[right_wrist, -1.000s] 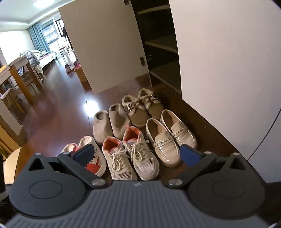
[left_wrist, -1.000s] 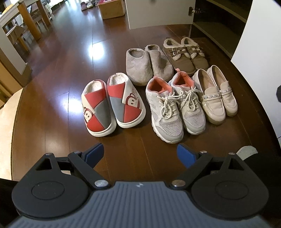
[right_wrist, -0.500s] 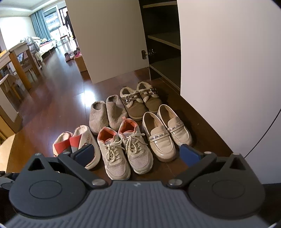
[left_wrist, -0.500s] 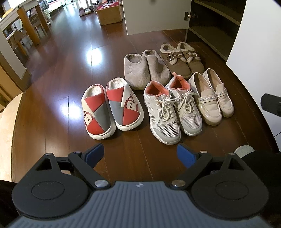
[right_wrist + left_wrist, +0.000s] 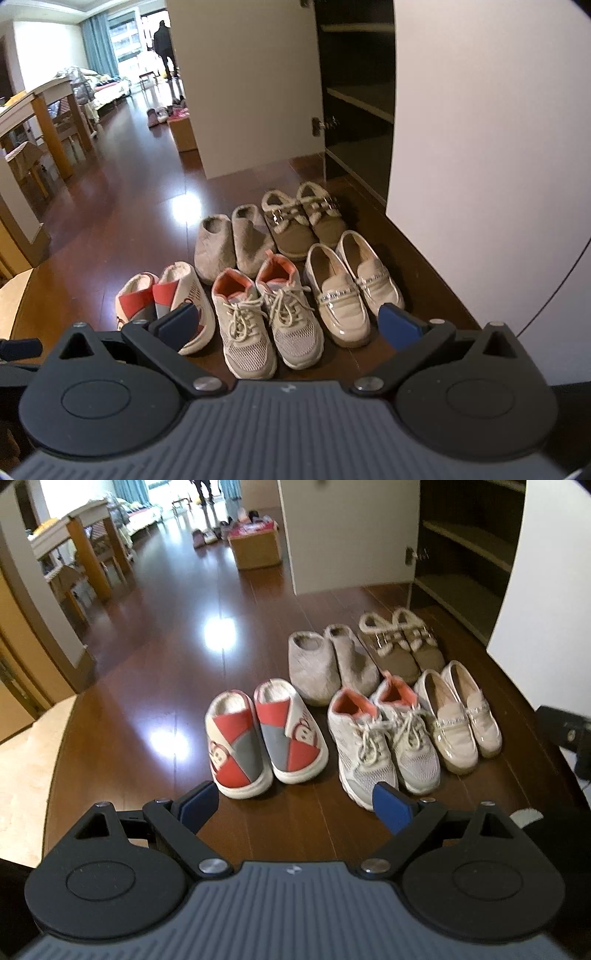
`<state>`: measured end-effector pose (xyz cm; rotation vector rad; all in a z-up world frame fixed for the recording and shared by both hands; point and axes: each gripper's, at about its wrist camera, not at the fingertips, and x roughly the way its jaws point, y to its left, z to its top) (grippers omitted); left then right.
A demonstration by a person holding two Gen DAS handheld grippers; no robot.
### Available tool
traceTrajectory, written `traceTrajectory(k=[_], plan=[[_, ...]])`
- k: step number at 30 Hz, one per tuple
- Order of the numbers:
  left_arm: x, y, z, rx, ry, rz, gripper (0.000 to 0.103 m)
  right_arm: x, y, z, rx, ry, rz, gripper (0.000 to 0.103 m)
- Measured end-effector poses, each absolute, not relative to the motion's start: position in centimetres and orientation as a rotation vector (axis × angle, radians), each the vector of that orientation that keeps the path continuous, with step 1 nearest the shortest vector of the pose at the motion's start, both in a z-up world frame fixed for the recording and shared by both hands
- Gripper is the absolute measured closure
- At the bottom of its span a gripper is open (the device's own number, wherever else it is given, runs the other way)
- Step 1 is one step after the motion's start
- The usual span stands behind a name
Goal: Organize scattered shoes
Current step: 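Move the right gripper down toward the paired red-grey slippers, then grasp both red-grey slippers at their heels with the right gripper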
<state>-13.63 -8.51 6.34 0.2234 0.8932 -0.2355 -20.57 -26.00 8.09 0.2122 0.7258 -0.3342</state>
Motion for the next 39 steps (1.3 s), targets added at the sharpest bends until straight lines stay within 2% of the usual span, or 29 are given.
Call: traceTrajectory(k=[13, 19, 24, 28, 29, 32, 39], plan=[[-12.6, -3.6, 12.1, 0.068, 0.841, -0.182, 0.010, -18.9, -22.5, 11.1, 0.027, 0.646, -0.290, 0.000], [-6.1, -1.7, 13.5, 0.175, 0.773, -0.095, 0.010, -14.4, -22.1, 10.3, 0.024, 0.693, -0.267, 0.000], [0.9, 0.7, 13.6, 0.279, 0.799, -0.117, 0.010, -7.3, -20.7, 8.5, 0.016, 0.822, -0.195, 0.000], [6.7, 2.9, 9.9, 0.389, 0.900, -0.213, 0.006, -0.7, -19.5, 6.3, 0.121, 1.003, -0.012, 0.001], [7.7, 3.4, 8.8, 0.404, 0.924, -0.223, 0.006, 3.0, -18.7, 4.3, 0.159, 1.109, 0.060, 0.001], [10.7, 5.0, 2.9, 0.478, 0.973, -0.186, 0.006, 8.4, -17.1, 0.9, 0.174, 1.215, 0.116, 0.001], [12.9, 6.7, -9.0, 0.376, 1.092, -0.131, 0.006, 22.4, -12.9, -10.3, 0.197, 1.429, 0.141, 0.002]])
